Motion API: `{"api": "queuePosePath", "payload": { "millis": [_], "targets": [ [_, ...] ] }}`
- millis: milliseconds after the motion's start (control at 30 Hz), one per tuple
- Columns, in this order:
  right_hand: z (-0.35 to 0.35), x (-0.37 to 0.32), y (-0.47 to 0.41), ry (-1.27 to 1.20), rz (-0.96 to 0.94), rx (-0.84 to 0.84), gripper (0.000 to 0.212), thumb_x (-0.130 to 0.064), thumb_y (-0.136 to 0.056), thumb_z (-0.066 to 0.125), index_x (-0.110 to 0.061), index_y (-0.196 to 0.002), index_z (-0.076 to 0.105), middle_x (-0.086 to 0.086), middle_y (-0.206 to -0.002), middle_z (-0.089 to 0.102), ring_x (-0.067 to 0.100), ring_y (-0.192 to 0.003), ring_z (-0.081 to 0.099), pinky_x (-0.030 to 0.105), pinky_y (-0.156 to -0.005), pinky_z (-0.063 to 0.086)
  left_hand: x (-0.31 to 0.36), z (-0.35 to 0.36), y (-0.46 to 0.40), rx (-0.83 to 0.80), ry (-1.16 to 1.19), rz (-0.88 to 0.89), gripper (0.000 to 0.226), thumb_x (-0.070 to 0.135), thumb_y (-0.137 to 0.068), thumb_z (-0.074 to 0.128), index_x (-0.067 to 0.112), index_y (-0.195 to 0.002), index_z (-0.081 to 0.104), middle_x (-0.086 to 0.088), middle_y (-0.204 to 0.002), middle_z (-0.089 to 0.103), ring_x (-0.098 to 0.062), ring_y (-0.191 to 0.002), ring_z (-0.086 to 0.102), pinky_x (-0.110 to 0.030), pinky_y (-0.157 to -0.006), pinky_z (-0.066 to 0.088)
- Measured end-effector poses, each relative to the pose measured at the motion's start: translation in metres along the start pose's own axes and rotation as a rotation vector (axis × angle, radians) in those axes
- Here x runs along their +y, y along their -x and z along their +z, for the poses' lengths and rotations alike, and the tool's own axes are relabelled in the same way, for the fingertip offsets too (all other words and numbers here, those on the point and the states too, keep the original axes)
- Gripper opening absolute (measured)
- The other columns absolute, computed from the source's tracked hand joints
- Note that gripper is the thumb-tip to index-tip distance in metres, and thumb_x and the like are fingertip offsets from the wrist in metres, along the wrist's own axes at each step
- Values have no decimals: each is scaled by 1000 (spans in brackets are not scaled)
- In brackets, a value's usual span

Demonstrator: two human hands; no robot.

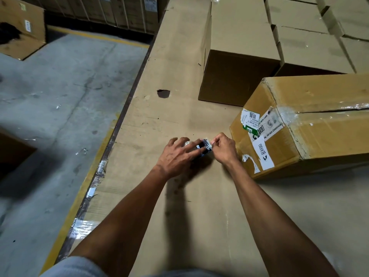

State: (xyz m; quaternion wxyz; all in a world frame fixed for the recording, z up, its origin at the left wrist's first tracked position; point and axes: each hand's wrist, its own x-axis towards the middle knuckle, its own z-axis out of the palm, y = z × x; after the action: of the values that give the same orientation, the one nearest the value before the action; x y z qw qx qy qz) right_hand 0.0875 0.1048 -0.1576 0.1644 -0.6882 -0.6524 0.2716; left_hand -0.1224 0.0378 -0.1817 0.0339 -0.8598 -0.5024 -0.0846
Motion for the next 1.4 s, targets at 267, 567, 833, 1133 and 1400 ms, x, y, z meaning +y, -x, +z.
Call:
{"api": "queuePosePath", "payload": {
  "millis": [267,567,833,1133,1400],
  "targets": [
    [-4,1,-7,3,-2,20,13,-20,-101,65,-26,-91,60,10,-103,74,27,-95,69,38,-85,58,11,1,-3,66,75,-6,73,21,-95,80,37,-159,47,6,-165,53,-34,-113,63,-39,-60,61],
    [1,8,-4,-88,107,6,10,-19,-97,62,-27,-93,59,1,-100,77,23,-89,74,45,-82,63,11,-6,4,129,90,-44,50,22,-93,68,35,-138,54,8,-146,66,-35,-109,65,-37,-55,58],
    [-1,15,-12,-296,162,-20,18,-12,-97,59,-29,-91,58,-8,-84,81,14,-80,80,48,-83,65,9,-3,1,125,24,-33,55,29,-100,64,36,-154,54,2,-155,59,-35,-106,63,-39,-63,59],
    [-3,7,-7,-385,180,11,22,-5,-103,56,-23,-90,56,8,-100,81,20,-84,80,47,-86,66,14,-8,-1,91,12,-12,57,23,-101,64,38,-155,56,6,-163,55,-33,-113,63,-35,-60,55],
    [8,11,-9,-500,222,1,18,-9,-106,57,-20,-91,56,13,-100,80,19,-86,80,39,-83,66,10,-12,-3,106,93,-5,64,16,-94,71,38,-150,48,6,-155,61,-35,-106,64,-35,-49,53]
  ]
}}
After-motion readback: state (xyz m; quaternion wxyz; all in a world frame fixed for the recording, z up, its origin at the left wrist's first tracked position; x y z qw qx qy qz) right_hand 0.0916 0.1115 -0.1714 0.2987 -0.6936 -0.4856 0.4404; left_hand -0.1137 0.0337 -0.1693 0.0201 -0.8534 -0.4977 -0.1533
